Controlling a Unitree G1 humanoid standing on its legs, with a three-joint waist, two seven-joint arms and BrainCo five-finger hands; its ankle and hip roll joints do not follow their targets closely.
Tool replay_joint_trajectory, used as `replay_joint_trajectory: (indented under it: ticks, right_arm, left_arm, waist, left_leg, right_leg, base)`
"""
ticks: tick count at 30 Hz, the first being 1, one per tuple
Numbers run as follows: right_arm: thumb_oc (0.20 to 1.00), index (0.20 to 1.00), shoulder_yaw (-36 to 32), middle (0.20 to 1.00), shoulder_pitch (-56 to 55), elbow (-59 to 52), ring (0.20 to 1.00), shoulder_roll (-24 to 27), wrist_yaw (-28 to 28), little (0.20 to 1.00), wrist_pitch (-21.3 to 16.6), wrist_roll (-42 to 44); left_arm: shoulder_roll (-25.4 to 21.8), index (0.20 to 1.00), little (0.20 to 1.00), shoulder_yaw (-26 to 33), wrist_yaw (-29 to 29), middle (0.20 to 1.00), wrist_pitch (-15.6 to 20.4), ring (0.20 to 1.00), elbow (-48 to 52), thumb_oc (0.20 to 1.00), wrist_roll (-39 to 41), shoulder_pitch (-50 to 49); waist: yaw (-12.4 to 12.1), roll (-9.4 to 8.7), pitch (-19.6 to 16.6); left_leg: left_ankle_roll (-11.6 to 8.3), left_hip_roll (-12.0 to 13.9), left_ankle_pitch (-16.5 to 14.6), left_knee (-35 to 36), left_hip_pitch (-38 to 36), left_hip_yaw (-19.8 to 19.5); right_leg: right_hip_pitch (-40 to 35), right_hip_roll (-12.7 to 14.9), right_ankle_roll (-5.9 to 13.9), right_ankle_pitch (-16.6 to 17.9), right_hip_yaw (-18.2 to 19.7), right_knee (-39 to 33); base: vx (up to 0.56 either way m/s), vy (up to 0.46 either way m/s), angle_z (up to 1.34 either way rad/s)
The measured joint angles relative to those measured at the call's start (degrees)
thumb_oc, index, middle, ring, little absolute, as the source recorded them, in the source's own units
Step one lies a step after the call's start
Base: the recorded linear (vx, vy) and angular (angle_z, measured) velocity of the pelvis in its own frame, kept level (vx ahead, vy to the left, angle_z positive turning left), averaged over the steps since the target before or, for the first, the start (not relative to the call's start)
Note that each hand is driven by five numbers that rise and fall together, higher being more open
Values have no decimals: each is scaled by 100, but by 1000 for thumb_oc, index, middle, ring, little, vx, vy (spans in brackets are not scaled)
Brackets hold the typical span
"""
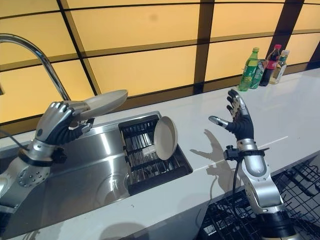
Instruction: Pick up plates and place into dishwasher.
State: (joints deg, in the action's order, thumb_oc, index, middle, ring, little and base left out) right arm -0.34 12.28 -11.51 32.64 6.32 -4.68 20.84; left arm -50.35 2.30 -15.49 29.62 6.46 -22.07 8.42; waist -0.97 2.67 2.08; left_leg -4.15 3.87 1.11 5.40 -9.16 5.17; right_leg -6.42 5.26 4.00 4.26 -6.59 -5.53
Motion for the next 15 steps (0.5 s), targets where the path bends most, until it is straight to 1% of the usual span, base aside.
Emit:
replay_joint_trajectory:
  ticks: [2, 3, 4, 7, 9, 11, 15]
  right_arm:
    - [1000, 1000, 54, 1000, 32, -93, 1000, 10, -186, 1000, 1, 4]
    - [1000, 1000, 109, 1000, 40, -123, 1000, 12, -350, 1000, 2, 3]
    - [1000, 1000, 197, 1000, 59, -129, 1000, 12, -491, 1000, 2, 3]
    - [1000, 1000, 609, 1000, 309, -140, 1000, 23, -998, 1000, 6, 8]
    - [1000, 1000, 804, 1000, 497, -163, 1000, 39, -1257, 1000, 6, 35]
    - [1000, 1000, 859, 1000, 588, -186, 1000, 48, -1506, 1000, 13, 135]
    - [1000, 1000, 952, 1000, 603, -209, 1000, 212, -1921, 1000, 231, 369]
  left_arm:
    - [104, 200, 200, -28, 690, 200, 52, 200, 119, 200, 925, 87]
    - [254, 200, 200, -60, 1252, 200, 53, 200, 226, 200, 1604, 158]
    - [394, 200, 200, -133, 1669, 200, 39, 200, 350, 200, 2048, 227]
    - [765, 200, 200, -507, 2909, 200, -206, 200, 707, 200, 3256, 574]
    - [845, 200, 200, -636, 3399, 200, -397, 200, 820, 200, 3675, 758]
    - [968, 200, 200, -692, 3677, 200, -567, 200, 822, 200, 3950, 931]
    - [987, 200, 200, -688, 3873, 200, -756, 200, 823, 200, 4166, 983]
  waist:
    - [-1, -27, -54]
    - [-2, -41, -84]
    - [-2, -56, -111]
    - [-1, -77, -149]
    - [2, -72, -153]
    - [1, -67, -159]
    - [0, -69, -166]
  left_leg:
    - [0, -4, -5, -3, 5, -40]
    - [-1, -6, -7, -3, 15, -50]
    - [1, -7, -3, -10, 30, -58]
    - [1, -7, -4, -2, 70, -63]
    - [1, -5, -4, -4, 67, -63]
    - [1, -4, -3, -4, 66, -63]
    - [2, -5, -2, -27, 28, -59]
  right_leg:
    - [-1, 0, -14, 5, -8, 0]
    - [1, 1, -13, 1, -15, 0]
    - [5, 0, -13, -1, -22, 2]
    - [16, 1, -13, -1, -29, 0]
    - [15, -3, -13, -1, -29, 0]
    - [13, -6, -13, -1, -29, 0]
    - [12, -7, -12, -1, -25, 1]
  base:
    - [-67, -38, 3]
    - [3, -28, 4]
    - [1, -33, 4]
    - [-13, -26, 1]
    - [-19, -39, 0]
    - [-14, -38, 0]
    - [-10, -26, -1]
